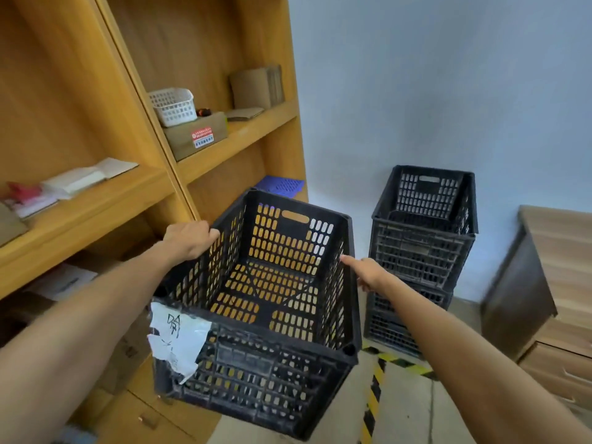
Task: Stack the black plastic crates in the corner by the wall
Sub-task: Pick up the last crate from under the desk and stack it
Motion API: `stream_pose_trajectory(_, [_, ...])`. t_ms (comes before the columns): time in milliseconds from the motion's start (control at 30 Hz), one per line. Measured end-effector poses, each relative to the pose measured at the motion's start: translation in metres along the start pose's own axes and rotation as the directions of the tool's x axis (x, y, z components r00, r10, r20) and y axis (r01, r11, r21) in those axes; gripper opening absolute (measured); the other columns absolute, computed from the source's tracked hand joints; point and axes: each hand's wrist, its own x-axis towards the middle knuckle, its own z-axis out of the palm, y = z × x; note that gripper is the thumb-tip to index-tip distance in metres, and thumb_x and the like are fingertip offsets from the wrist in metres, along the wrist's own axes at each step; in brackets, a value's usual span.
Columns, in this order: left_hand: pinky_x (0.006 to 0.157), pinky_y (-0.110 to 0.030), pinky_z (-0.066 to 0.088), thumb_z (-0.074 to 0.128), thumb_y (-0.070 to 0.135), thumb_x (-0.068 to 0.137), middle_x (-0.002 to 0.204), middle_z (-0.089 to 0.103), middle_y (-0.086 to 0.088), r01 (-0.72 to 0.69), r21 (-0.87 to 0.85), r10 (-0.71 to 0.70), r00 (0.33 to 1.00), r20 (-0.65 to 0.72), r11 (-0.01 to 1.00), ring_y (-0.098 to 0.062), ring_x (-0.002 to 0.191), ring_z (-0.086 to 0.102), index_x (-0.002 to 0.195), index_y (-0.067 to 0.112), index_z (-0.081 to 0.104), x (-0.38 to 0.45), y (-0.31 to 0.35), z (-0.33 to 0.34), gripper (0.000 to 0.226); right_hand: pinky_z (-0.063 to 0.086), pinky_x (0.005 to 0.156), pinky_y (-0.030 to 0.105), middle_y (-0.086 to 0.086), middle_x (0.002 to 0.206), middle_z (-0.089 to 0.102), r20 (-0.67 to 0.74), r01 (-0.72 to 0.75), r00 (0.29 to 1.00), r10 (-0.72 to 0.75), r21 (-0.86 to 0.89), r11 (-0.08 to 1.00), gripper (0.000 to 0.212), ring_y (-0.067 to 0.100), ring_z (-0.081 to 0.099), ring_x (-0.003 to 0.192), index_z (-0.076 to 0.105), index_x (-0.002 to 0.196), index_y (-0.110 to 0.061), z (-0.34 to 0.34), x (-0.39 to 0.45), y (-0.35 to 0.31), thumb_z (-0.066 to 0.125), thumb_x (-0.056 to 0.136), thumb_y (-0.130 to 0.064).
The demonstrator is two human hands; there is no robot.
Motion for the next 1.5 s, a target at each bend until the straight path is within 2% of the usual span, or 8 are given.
stream_pose_trajectory(333, [0.073, -0.039, 0.043, 0.022, 0.048, 0.097, 0.102, 0.063, -0.016, -0.03, 0.049, 0.04, 0.974, -0.222, 0.998, -0.03, 0.086, 0.058, 0.104, 0.011, 0.06, 0.112, 0.032, -0.128, 0.053, 0.028, 0.048, 0.022, 0.004, 0.069, 0.051, -0.108, 0.141, 0.986, -0.124, 0.16, 0.977, 0.03, 0.015, 0.039, 0.056, 0.047, 0.082, -0.012, -0.114, 0.044, -0.092, 0.036, 0.093, -0.036])
stream_pose_trajectory(500, [0.083, -0.044, 0.049, 0.021, 0.042, 0.097, 0.108, 0.062, -0.02, -0.11, 0.006, 0.108, 0.958, -0.267, 0.994, -0.034, 0.09, 0.059, 0.098, 0.009, 0.059, 0.186, 0.062, -0.172, 0.05, 0.026, 0.042, 0.018, -0.002, 0.054, 0.038, -0.234, 0.224, 0.956, -0.175, 0.199, 0.954, 0.028, 0.01, 0.03, 0.049, 0.042, 0.072, -0.013, -0.189, 0.069, -0.136, 0.03, 0.096, -0.006])
stream_pose_trajectory(700, [0.073, -0.038, 0.041, 0.022, 0.039, 0.1, 0.1, 0.056, -0.014, -0.19, -0.045, 0.173, 0.951, -0.256, 0.981, -0.029, 0.083, 0.053, 0.096, 0.012, 0.054, 0.278, 0.143, -0.192, 0.042, 0.04, 0.058, 0.028, 0.009, 0.063, 0.043, -0.458, 0.172, 0.885, -0.081, 0.158, 0.972, 0.029, 0.018, 0.042, 0.055, 0.044, 0.063, -0.01, -0.277, 0.141, -0.146, 0.039, 0.087, 0.005])
stream_pose_trajectory(800, [0.066, -0.035, 0.043, 0.024, 0.041, 0.096, 0.088, 0.062, -0.007, -0.306, -0.08, 0.269, 0.913, -0.307, 0.949, -0.022, 0.07, 0.055, 0.087, 0.013, 0.059, 0.338, 0.181, -0.194, 0.046, 0.037, 0.051, 0.025, 0.01, 0.061, 0.039, -0.532, 0.121, 0.847, -0.006, 0.182, 0.976, 0.03, 0.019, 0.04, 0.053, 0.041, 0.063, -0.009, -0.312, 0.162, -0.14, 0.039, 0.086, 0.009])
stream_pose_trajectory(1000, [0.077, -0.036, 0.048, 0.01, 0.045, 0.093, 0.096, 0.062, -0.009, -0.457, 0.007, 0.445, 0.863, -0.238, 0.89, -0.024, 0.078, 0.057, 0.089, 0.016, 0.055, 0.421, 0.271, -0.183, 0.053, 0.027, 0.045, 0.022, 0.008, 0.057, 0.035, -0.64, 0.005, 0.764, 0.086, 0.139, 0.99, 0.031, 0.017, 0.033, 0.047, 0.037, 0.063, -0.009, -0.369, 0.199, -0.108, 0.03, 0.092, 0.001])
stream_pose_trajectory(1167, [0.079, -0.04, 0.043, 0.022, 0.039, 0.099, 0.11, 0.062, -0.016, -0.49, -0.038, 0.47, 0.853, -0.226, 0.871, -0.032, 0.09, 0.059, 0.102, 0.009, 0.06, 0.471, 0.34, -0.177, 0.048, 0.029, 0.052, 0.026, 0.006, 0.066, 0.039, -0.665, -0.001, 0.733, 0.141, 0.206, 0.978, 0.027, 0.018, 0.036, 0.057, 0.044, 0.072, -0.011, -0.41, 0.229, -0.08, 0.052, 0.093, -0.026])
stream_pose_trajectory(1300, [0.081, -0.04, 0.043, 0.025, 0.035, 0.099, 0.114, 0.062, -0.018, -0.509, -0.039, 0.488, 0.842, -0.232, 0.86, -0.034, 0.095, 0.06, 0.101, 0.009, 0.06, 0.499, 0.387, -0.174, 0.043, 0.037, 0.052, 0.027, 0.009, 0.073, 0.051, -0.714, -0.082, 0.69, 0.117, 0.083, 0.993, 0.03, 0.026, 0.052, 0.072, 0.043, 0.068, -0.011, -0.444, 0.26, -0.061, 0.064, 0.087, -0.022])
stream_pose_trajectory(1500, [0.076, -0.037, 0.041, 0.025, 0.035, 0.099, 0.107, 0.064, -0.016, -0.438, -0.086, 0.409, 0.882, -0.236, 0.895, -0.03, 0.083, 0.055, 0.098, 0.009, 0.06, 0.527, 0.444, -0.163, 0.043, 0.032, 0.05, 0.027, 0.005, 0.067, 0.046, -0.731, -0.124, 0.679, 0.069, -0.021, 0.992, 0.03, 0.02, 0.045, 0.061, 0.038, 0.065, -0.012, -0.503, 0.309, -0.043, 0.058, 0.087, -0.017])
